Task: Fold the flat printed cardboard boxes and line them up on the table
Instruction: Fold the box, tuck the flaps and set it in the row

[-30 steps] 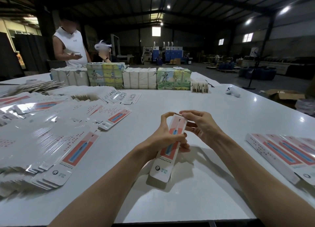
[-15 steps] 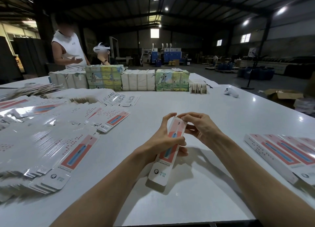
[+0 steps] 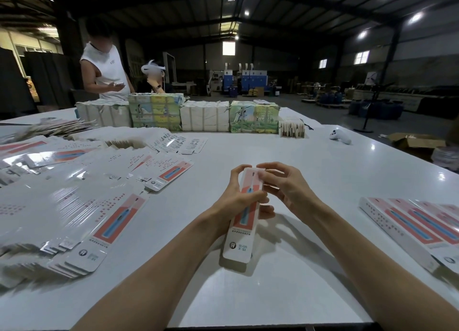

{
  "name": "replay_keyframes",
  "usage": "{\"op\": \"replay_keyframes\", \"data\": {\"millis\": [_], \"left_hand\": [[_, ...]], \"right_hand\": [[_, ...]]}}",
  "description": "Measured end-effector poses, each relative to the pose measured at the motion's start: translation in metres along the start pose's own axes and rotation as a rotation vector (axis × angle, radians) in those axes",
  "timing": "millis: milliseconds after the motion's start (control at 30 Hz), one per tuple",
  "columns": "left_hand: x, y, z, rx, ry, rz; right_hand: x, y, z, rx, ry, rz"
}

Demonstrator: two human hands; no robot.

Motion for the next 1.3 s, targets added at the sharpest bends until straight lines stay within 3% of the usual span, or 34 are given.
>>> {"op": "replay_keyframes", "data": {"millis": [500,633,800,967,1100,1300], "left_hand": [[0.003,0.000,0.000,0.000,0.084,0.011],[0.005,-0.002,0.003,-0.018,0.174,-0.056],[0.002,-0.007,0.005,0.039,0.297,-0.239],[-0.003,-0.007,0.002,0.098,0.568,-0.330],[-0.009,-0.007,0.004,0.057,0.720,-0.421],[-0.005,0.000,-0.001,0.029,0.774,-0.291]], "right_hand": [[-0.003,-0.001,-0.002,-0.015,-0.028,-0.030],[0.002,-0.003,-0.007,-0.021,0.005,-0.043],[0.013,-0.002,-0.011,-0.088,0.408,-0.148],[0.025,0.007,-0.004,-0.318,0.786,-0.171],[0.042,0.017,-0.009,-0.280,1.168,-0.034],[0.053,0.027,0.007,-0.263,1.203,0.063]]}}
Point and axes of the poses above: each hand's wrist, its own y-axis away from the middle knuckle, its own x-axis out of the palm, z = x × y, the point moved 3 cm from there along -y, towards the middle knuckle, and after that the axes turned 9 degrees about x, right-handed, at the moved point
